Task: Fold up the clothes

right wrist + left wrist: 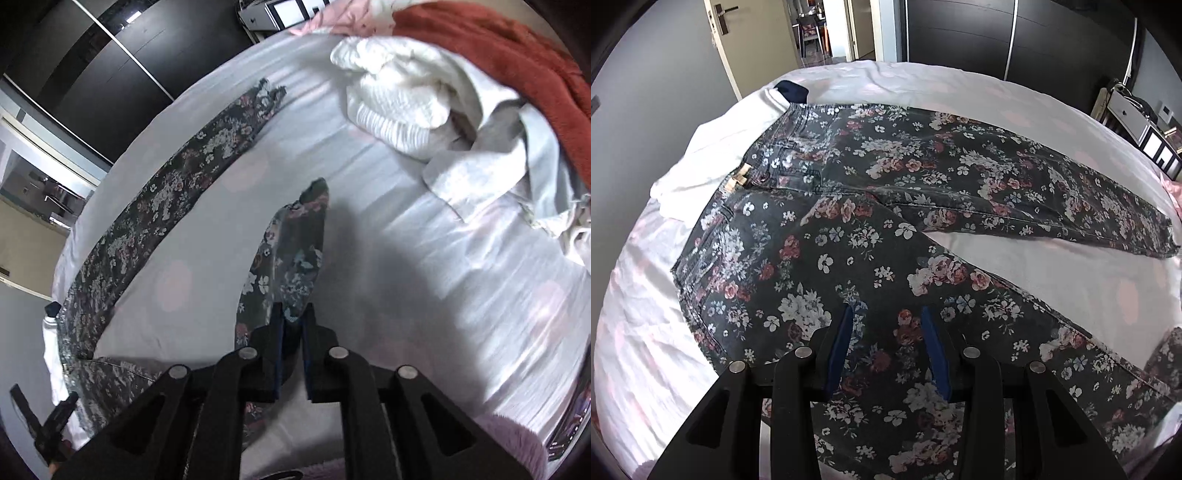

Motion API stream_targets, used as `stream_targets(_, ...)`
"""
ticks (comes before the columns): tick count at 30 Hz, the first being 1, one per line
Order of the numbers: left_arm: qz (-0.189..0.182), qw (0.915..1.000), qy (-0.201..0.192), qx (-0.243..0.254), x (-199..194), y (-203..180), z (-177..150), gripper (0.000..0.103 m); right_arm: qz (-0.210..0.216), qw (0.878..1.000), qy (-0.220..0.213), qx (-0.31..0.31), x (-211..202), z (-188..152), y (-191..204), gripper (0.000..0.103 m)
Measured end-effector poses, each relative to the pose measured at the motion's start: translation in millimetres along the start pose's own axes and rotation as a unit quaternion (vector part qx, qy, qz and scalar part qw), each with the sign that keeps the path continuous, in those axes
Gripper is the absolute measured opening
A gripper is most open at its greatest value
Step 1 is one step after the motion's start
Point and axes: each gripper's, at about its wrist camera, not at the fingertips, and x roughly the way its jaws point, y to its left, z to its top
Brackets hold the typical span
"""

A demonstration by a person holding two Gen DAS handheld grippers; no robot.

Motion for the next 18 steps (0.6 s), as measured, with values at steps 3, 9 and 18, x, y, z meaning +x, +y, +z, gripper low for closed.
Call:
stream_targets(3,-0.007,1.0000,0.004,0.003,2,-2,0,0.041,0.029,0.999,0.017,0.023,9,6,-15,0.013)
stream_targets(9,-0.024,0.9996,0.013,0.009,6,-7,0,0.041,0.083,0.996,0.010,0.020,8,-1,-8,0.010)
stream_targets(18,-0.024,0.9993,0.016,0.022,8,-14,0,0.041,0.164,0.983,0.016,-0.078,29,-44,85,0.010)
